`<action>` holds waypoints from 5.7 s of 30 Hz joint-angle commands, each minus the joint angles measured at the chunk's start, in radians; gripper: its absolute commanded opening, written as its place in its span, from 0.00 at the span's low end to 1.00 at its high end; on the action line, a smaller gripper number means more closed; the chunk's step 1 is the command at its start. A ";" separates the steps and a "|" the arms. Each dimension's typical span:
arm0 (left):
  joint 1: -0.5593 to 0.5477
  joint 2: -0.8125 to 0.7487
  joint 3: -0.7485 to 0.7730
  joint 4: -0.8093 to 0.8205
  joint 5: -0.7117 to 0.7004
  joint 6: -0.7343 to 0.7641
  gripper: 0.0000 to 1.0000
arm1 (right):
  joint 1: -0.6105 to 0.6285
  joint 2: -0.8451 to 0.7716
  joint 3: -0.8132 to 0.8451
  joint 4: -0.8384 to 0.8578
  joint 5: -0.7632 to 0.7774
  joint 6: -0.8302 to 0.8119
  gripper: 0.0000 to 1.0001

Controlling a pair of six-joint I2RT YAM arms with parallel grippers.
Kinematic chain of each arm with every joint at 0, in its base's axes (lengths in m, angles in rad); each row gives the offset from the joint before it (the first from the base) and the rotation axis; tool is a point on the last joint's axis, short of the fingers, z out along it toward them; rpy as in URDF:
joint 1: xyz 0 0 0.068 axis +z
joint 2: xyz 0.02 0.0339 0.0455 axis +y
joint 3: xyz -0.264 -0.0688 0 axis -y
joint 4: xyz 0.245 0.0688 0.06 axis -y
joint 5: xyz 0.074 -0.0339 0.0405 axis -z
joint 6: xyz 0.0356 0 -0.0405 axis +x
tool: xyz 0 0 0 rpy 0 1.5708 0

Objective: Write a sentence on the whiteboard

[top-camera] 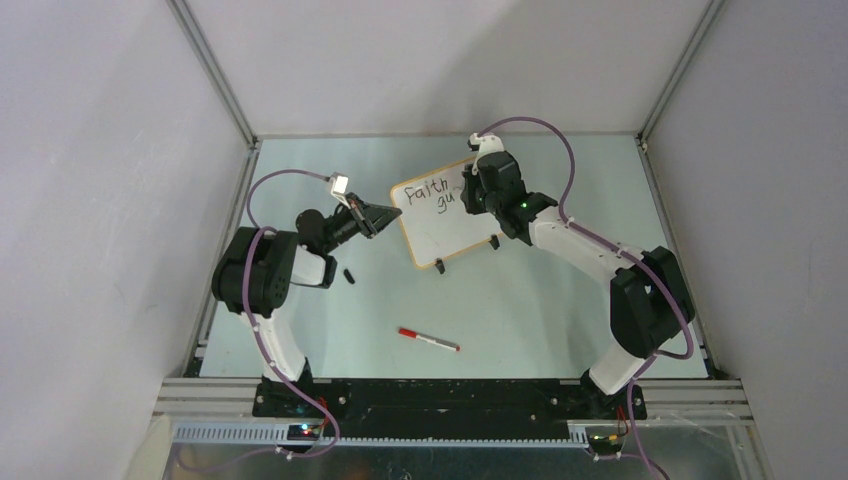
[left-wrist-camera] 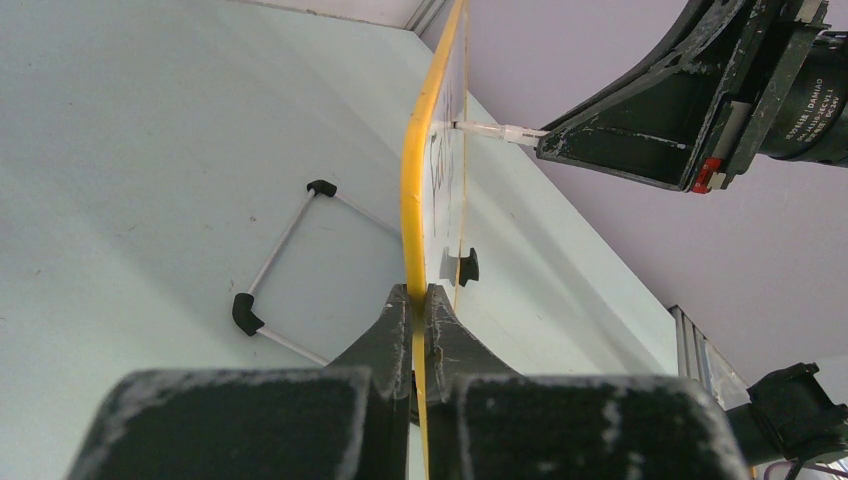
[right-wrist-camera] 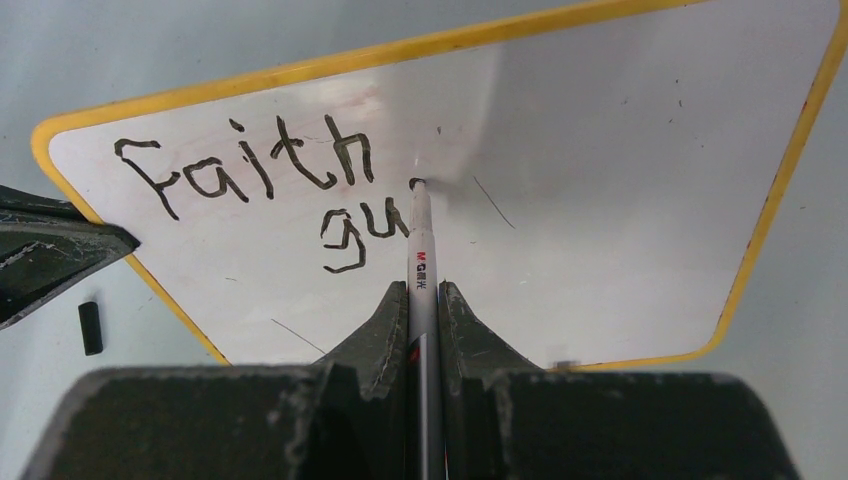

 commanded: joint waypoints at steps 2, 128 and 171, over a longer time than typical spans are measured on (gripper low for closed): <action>0.001 -0.012 -0.007 0.043 0.020 0.030 0.00 | -0.004 0.011 0.044 -0.005 -0.007 -0.003 0.00; -0.008 -0.037 -0.027 0.004 -0.020 0.076 0.00 | -0.022 -0.153 -0.145 0.150 -0.056 0.019 0.00; -0.013 -0.035 -0.004 -0.048 -0.030 0.084 0.00 | -0.043 -0.091 -0.108 0.149 -0.039 0.034 0.00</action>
